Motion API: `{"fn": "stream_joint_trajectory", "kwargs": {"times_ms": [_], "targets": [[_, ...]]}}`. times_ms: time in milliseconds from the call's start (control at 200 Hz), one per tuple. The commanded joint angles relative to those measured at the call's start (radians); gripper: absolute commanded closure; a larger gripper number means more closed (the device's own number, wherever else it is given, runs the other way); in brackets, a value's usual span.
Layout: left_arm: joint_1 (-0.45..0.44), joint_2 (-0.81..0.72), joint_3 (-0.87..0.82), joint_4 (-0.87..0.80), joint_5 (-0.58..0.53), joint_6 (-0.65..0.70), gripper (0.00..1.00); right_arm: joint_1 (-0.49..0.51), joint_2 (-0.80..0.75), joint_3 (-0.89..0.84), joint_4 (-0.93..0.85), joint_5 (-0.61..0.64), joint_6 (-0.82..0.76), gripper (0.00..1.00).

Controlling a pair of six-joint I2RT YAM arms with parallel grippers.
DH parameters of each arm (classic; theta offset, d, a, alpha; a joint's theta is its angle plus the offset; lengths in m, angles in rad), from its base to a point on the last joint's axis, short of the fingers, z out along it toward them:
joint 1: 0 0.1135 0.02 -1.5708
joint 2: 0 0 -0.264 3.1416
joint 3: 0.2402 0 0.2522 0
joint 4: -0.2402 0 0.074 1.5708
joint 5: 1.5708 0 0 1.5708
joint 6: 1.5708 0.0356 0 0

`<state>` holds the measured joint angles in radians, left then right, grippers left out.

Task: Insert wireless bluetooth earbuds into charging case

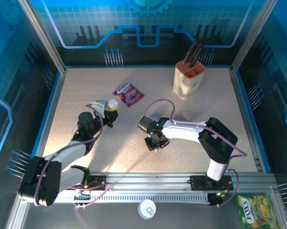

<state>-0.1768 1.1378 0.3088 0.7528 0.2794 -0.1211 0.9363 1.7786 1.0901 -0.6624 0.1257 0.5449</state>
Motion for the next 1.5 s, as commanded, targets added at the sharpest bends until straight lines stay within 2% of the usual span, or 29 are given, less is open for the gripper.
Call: {"fn": "stream_joint_trajectory", "kwargs": {"times_ms": [0,355,620,990,1316,1496], "targets": [[-0.005,-0.005,-0.012,0.044,0.033,0.022,0.82,-0.011,0.027,0.031,-0.057,-0.011,-0.017,0.63],[-0.006,0.011,-0.015,0.063,0.048,0.009,0.82,-0.013,0.05,0.031,-0.051,-0.008,-0.007,0.77],[-0.053,0.016,0.021,-0.013,0.007,0.049,0.82,-0.016,-0.035,-0.015,0.024,0.014,0.016,0.78],[-0.195,0.053,0.083,-0.081,0.041,0.113,0.82,-0.07,-0.391,-0.204,0.31,0.067,-0.092,0.78],[-0.316,0.129,0.13,-0.117,0.228,0.232,0.82,-0.125,-0.724,-0.329,0.515,0.05,-0.242,0.82],[-0.368,0.177,0.161,-0.133,0.307,0.281,0.82,-0.126,-0.786,-0.31,0.552,-0.006,-0.31,0.83]]}}
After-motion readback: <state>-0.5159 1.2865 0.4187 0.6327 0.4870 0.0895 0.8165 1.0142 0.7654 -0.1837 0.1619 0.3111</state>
